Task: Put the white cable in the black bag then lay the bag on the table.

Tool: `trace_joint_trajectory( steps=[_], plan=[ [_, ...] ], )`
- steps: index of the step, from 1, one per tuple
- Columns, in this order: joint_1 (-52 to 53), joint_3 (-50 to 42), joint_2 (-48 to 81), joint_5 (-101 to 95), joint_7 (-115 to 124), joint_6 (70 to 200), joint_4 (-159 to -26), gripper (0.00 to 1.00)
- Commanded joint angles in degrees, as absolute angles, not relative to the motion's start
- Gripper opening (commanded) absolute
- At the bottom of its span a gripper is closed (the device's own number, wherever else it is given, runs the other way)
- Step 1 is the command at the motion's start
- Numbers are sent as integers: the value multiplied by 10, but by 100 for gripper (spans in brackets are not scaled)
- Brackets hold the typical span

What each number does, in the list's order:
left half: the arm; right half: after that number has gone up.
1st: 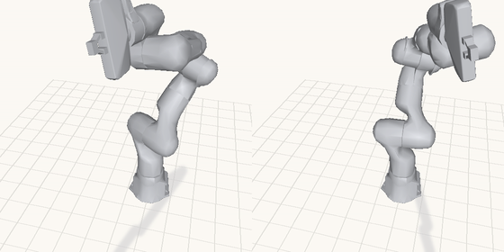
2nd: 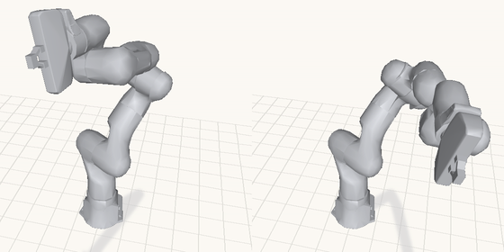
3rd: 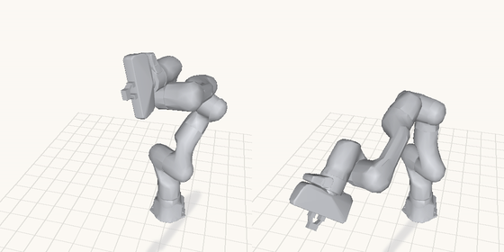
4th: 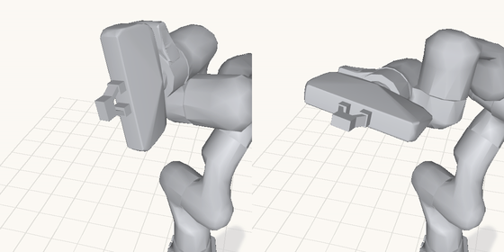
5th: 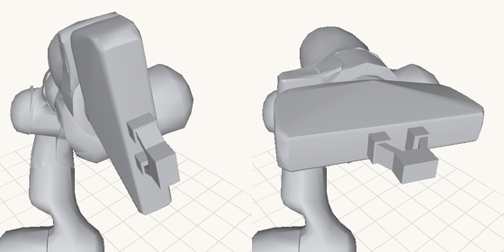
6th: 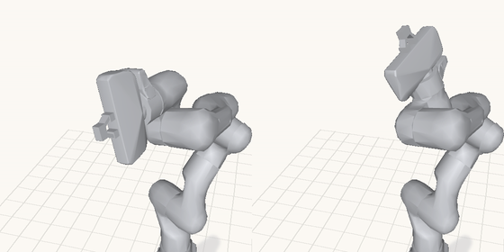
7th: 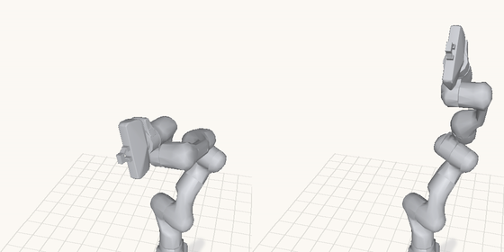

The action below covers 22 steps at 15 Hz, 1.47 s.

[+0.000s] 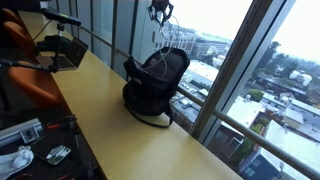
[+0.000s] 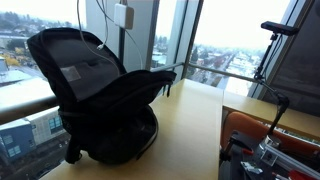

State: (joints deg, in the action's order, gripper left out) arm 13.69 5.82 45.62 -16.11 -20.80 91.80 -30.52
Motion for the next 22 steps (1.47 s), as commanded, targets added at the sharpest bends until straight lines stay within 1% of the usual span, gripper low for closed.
trace_joint_trajectory(
  steps=[1,3,4,5,6,7,8,10,14,15,16,17,22],
  plan=[
    [151,40,490,-140,-223,881,-241,2],
    [158,37,501,-137,-219,871,-234,2],
    [161,35,507,-136,-216,867,-230,6],
    [163,32,510,-136,-216,863,-227,34],
    [166,30,514,-137,-217,859,-224,34],
    [167,28,518,-136,-217,856,-221,37],
    [168,26,520,-135,-218,853,-217,44],
    [164,24,492,-132,-215,868,-263,59],
    [158,21,492,-130,-216,869,-263,89],
    [157,21,491,-128,-215,869,-262,95],
    [156,21,490,-127,-215,869,-262,99],
    [155,21,490,-126,-214,869,-262,100],
    [139,24,485,-116,-227,840,-270,100]
  ],
)
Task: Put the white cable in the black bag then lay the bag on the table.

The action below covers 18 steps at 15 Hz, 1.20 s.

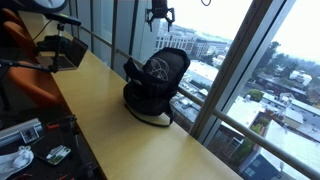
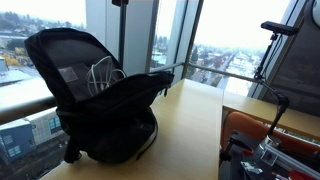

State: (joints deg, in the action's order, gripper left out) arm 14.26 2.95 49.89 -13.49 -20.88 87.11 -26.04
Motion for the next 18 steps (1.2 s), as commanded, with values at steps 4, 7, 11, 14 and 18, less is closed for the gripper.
trace_joint_trajectory(
  steps=[4,7,11,14,18],
  plan=[
    [133,28,482,-108,-263,772,-274,100],
    [134,26,490,-113,-297,716,-271,100],
    [134,28,525,-120,-359,648,-240,100],
    [138,28,546,-122,-399,630,-236,100],
    [150,26,577,-126,-444,622,-237,100]
  ],
)
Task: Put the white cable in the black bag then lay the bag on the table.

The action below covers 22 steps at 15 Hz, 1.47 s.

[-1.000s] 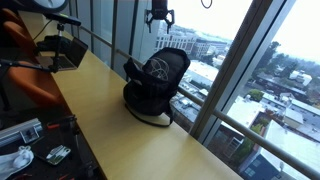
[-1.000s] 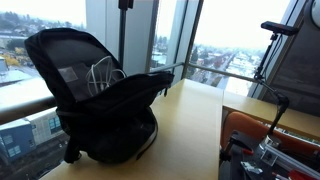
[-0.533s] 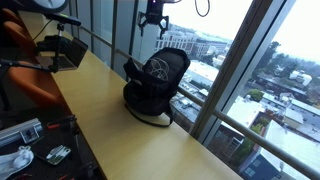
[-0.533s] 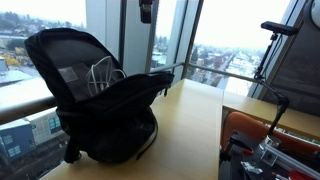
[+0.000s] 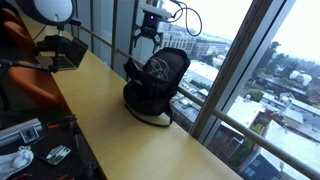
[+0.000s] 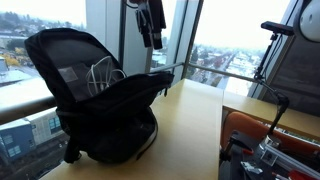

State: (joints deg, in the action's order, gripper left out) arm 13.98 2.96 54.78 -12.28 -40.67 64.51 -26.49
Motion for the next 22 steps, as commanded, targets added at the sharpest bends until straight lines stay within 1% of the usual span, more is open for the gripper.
trace_joint_trajectory(
  steps=[1,8,13,14,15,16,19,22],
  plan=[
    [153,26,585,-126,-453,618,-238,100],
    [170,20,620,-135,-473,574,-235,100],
    [167,17,629,-139,-480,575,-235,100],
    [166,17,632,-136,-476,577,-235,75],
    [165,15,635,-136,-475,579,-234,74],
    [164,14,636,-136,-475,579,-234,68],
    [161,12,641,-136,-475,579,-233,42],
    [159,12,636,-135,-470,586,-240,21]
  ],
)
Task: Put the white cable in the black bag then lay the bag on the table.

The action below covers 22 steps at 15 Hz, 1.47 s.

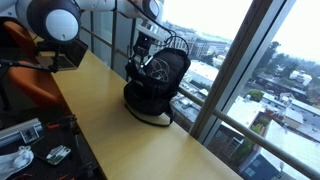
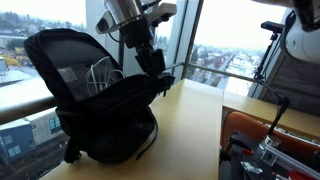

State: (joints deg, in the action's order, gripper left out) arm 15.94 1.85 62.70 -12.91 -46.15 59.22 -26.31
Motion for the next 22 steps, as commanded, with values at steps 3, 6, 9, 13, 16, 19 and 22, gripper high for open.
trace_joint_trajectory(
  steps=[3,6,9,13,16,19,22],
  plan=[
    [161,9,609,-137,-464,603,-267,1],
    [171,4,589,-145,-457,618,-266,2],
    [184,1,578,-158,-458,652,-267,3],
    [197,5,591,-158,-459,708,-260,3],
    [199,5,604,-157,-460,734,-253,3],
    [197,4,608,-155,-461,753,-253,3],
    [192,0,606,-157,-467,769,-252,3]
  ],
)
